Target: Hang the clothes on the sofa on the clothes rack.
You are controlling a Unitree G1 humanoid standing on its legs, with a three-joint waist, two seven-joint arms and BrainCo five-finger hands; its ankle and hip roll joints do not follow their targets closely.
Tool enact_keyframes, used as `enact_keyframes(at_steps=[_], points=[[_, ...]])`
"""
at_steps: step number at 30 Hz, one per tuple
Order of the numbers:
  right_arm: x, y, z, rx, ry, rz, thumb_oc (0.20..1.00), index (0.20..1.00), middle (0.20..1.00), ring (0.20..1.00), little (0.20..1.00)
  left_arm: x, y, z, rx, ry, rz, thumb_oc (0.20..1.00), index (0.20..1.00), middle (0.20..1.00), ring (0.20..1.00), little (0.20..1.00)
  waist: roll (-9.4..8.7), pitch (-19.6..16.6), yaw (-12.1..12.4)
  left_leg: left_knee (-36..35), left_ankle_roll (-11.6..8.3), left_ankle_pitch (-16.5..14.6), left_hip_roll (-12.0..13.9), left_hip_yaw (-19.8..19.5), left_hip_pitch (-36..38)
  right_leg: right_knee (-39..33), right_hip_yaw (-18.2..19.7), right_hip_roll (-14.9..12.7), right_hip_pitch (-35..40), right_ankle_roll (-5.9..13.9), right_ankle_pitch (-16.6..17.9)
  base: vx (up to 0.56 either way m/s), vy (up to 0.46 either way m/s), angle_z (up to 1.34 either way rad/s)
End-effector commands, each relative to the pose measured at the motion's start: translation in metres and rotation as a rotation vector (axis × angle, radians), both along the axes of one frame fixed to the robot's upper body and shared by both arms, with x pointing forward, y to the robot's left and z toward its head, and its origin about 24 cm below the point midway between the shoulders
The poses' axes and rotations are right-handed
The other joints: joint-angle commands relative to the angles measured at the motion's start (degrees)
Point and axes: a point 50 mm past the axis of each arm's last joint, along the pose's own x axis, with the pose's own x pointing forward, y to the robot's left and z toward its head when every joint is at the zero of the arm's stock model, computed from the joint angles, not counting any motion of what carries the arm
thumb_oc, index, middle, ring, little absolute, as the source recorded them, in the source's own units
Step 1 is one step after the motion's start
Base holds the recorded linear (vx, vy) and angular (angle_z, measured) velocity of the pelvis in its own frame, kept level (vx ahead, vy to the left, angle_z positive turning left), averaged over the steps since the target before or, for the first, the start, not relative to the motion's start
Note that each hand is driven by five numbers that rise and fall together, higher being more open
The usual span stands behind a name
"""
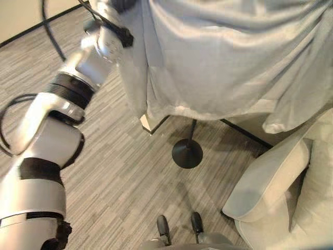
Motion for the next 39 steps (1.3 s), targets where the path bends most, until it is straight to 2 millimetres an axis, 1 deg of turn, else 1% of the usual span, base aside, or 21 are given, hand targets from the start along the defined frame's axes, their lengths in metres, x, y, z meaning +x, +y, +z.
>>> enact_keyframes(at_steps=[1,4,6,7,10,13,15,16,17,18,20,21,22,24,28,29,30,33,35,37,39], points=[[-0.017,-0.012,0.035,0.109,-0.124,0.0,0.2,0.2,0.2,0.2,0.2,-0.011,0.012,0.051,-0.003,-0.125,0.066,0.2,0.2,0.2,0.2,0.2,-1.98,1.62,0.99,0.18,-5.38,-3.98,0.36,2.28,4.32,0.05,-1.18,-0.84,1.7,9.06,-1.26,-0.09,-0.04,-0.05],[-0.003,-0.005,0.019,0.17,-0.088,0.031,0.2,0.2,0.2,0.2,0.2,-0.004,0.009,0.042,0.026,-0.082,0.086,0.2,0.2,0.2,0.2,0.2,-2.01,3.11,0.9,0.18,-5.41,-3.16,0.43,2.02,2.13,-0.03,-0.81,-0.56,-0.43,9.17,-0.39,-0.08,-0.027,-0.06],[0.004,0.0,0.009,0.185,-0.066,0.042,0.2,0.2,0.2,0.2,0.2,-0.002,0.013,0.04,0.022,-0.067,0.107,0.2,0.2,0.2,0.2,0.2,-2.0,3.88,0.75,0.18,-5.5,-2.61,0.58,2.0,0.46,-0.06,-0.74,-0.34,-2.15,9.3,0.17,-0.07,-0.014,-0.11],[0.001,-0.006,0.004,0.21,-0.083,0.042,0.2,0.2,0.2,0.2,0.2,-0.006,0.015,0.045,-0.004,-0.103,0.092,0.2,0.2,0.2,0.2,0.2,-1.73,4.27,0.85,0.18,-5.52,-2.3,0.37,1.82,-0.58,-0.06,-0.82,-0.21,-3.14,9.29,0.35,-0.04,-0.003,-0.14],[0.0,-0.008,0.0,0.197,-0.067,0.037,0.2,0.2,0.2,0.2,0.2,-0.007,0.014,0.045,0.004,-0.107,0.09,0.2,0.2,0.2,0.2,0.2,-1.64,4.32,0.93,0.18,-5.51,-2.34,0.28,1.85,-0.44,-0.06,-0.97,-0.23,-3.01,9.22,0.25,0.0,0.0,-0.02],[0.003,-0.009,-0.015,0.209,-0.033,0.057,0.2,0.2,0.2,0.2,0.2,-0.005,0.014,0.038,-0.005,-0.093,0.084,0.2,0.2,0.2,0.2,0.2,-1.65,4.7,1.1,0.18,-5.48,-2.45,0.19,1.83,-0.02,-0.06,-1.06,-0.26,-2.61,9.14,0.08,0.0,0.002,-0.01],[0.008,-0.009,-0.032,0.221,0.023,0.063,0.2,0.2,0.2,0.2,0.2,-0.001,0.015,0.027,-0.008,-0.06,0.085,0.2,0.2,0.2,0.2,0.2,-1.62,4.92,1.12,0.18,-5.42,-2.49,0.1,1.84,0.12,-0.06,-1.14,-0.3,-2.5,9.11,0.07,-0.01,0.009,-0.13],[0.013,-0.009,-0.054,0.265,0.079,0.081,0.2,0.2,0.2,0.2,0.2,0.003,0.014,0.013,-0.028,-0.014,0.075,0.2,0.2,0.2,0.2,0.2,-1.59,5.22,1.12,0.18,-5.37,-2.53,0.0,1.95,0.27,-0.06,-1.23,-0.28,-2.49,9.04,0.11,-0.02,0.008,-0.09],[0.015,-0.008,-0.066,0.291,0.102,0.092,0.2,0.2,0.2,0.2,0.2,0.006,0.014,0.006,-0.041,0.007,0.072,0.2,0.2,0.2,0.2,0.2,-1.6,5.35,1.07,0.18,-5.33,-2.54,-0.04,1.95,0.33,-0.06,-1.23,-0.24,-2.44,9.03,0.11,-0.02,0.009,0.28],[0.019,-0.003,-0.087,0.346,0.139,0.118,0.2,0.2,0.2,0.2,0.2,0.009,0.012,-0.009,-0.069,0.05,0.059,0.2,0.2,0.2,0.2,0.2,-1.55,5.7,1.02,0.18,-5.26,-2.62,-0.07,1.85,0.37,-0.06,-1.24,-0.22,-2.44,8.98,0.07,-0.02,0.004,0.34],[0.023,0.002,-0.111,0.409,0.174,0.145,0.2,0.2,0.2,0.2,0.2,0.012,0.009,-0.026,-0.088,0.094,0.044,0.2,0.2,0.2,0.2,0.2,-1.6,6.05,0.92,0.18,-5.15,-2.64,-0.03,1.85,0.41,-0.04,-1.22,-0.21,-2.42,8.96,0.08,-0.01,0.005,0.03],[0.023,0.002,-0.113,0.411,0.175,0.144,0.2,0.2,0.2,0.2,0.2,0.012,0.009,-0.027,-0.086,0.097,0.044,0.2,0.2,0.2,0.2,0.2,-1.69,5.94,0.98,0.18,-5.16,-2.65,-0.04,1.85,0.44,-0.05,-1.22,-0.22,-2.4,8.96,0.07,-0.01,0.009,-0.03],[0.024,0.009,-0.132,0.467,0.198,0.171,0.2,0.2,0.2,0.2,0.2,0.014,0.009,-0.04,-0.107,0.131,0.036,0.2,0.2,0.2,0.2,0.2,-1.61,6.3,0.83,0.18,-5.05,-2.68,-0.05,1.93,0.47,-0.01,-1.2,-0.17,-2.4,8.9,0.04,-0.01,0.01,0.03],[0.024,0.018,-0.152,0.505,0.222,0.196,0.2,0.2,0.2,0.2,0.2,0.015,0.006,-0.053,-0.114,0.158,0.023,0.2,0.2,0.2,0.2,0.2,-1.65,6.6,0.79,0.18,-4.93,-2.81,0.0,1.98,0.39,0.02,-1.1,-0.2,-2.44,8.83,-0.02,-0.01,0.004,-0.05],[0.024,0.017,-0.153,0.506,0.224,0.194,0.2,0.2,0.2,0.2,0.2,0.015,0.006,-0.054,-0.112,0.16,0.022,0.2,0.2,0.2,0.2,0.2,-1.72,6.47,0.86,0.18,-4.93,-2.82,0.0,2.01,0.4,0.02,-1.07,-0.21,-2.44,8.83,-0.03,0.0,0.002,0.0],[0.015,0.034,-0.194,0.572,0.262,0.248,0.2,0.2,0.2,0.2,0.2,0.011,-0.001,-0.086,-0.168,0.208,-0.029,0.2,0.2,0.2,0.2,0.2,-1.61,7.16,0.78,0.18,-4.67,-3.12,-0.03,1.99,0.59,0.14,-1.05,-0.31,-2.37,8.73,-0.28,0.0,0.006,0.09],[0.011,0.035,-0.203,0.581,0.274,0.25,0.2,0.2,0.2,0.2,0.2,0.009,-0.001,-0.094,-0.169,0.221,-0.035,0.2,0.2,0.2,0.2,0.2,-1.68,6.78,0.9,0.18,-4.63,-3.22,-0.04,1.98,0.71,0.11,-1.01,-0.32,-2.24,8.72,-0.4,0.01,0.009,0.1],[0.004,0.041,-0.219,0.628,0.27,0.269,0.2,0.2,0.2,0.2,0.2,0.005,-0.001,-0.115,-0.214,0.258,-0.054,0.2,0.2,0.2,0.2,0.2,-1.65,6.72,0.97,0.18,-4.41,-3.55,-0.06,2.2,1.16,0.18,-1.02,-0.29,-1.93,8.64,-0.73,0.01,0.004,-0.02],[0.003,0.041,-0.22,0.628,0.271,0.269,0.2,0.2,0.2,0.2,0.2,0.005,-0.002,-0.116,-0.214,0.259,-0.054,0.2,0.2,0.2,0.2,0.2,-1.67,6.67,1.01,0.18,-4.42,-3.56,-0.06,2.21,1.19,0.17,-1.01,-0.29,-1.91,8.64,-0.74,0.0,0.001,-0.12],[0.002,0.05,-0.226,0.652,0.272,0.299,0.2,0.2,0.2,0.2,0.2,0.002,-0.005,-0.13,-0.286,0.299,-0.087,0.2,0.2,0.2,0.2,0.2,-1.66,6.66,1.04,0.18,-4.32,-3.75,-0.08,2.32,1.6,0.16,-0.93,-0.21,-1.64,8.54,-0.88,0.0,0.0,0.0],[0.001,0.051,-0.226,0.656,0.269,0.302,0.206,0.206,0.206,0.206,0.206,0.002,-0.006,-0.133,-0.309,0.31,-0.098,0.2,0.2,0.2,0.2,0.2,-1.63,6.59,1.04,0.18,-4.3,-3.84,-0.06,2.36,1.77,0.2,-0.93,-0.21,-1.57,8.49,-0.92,0.0,0.004,-0.02]])
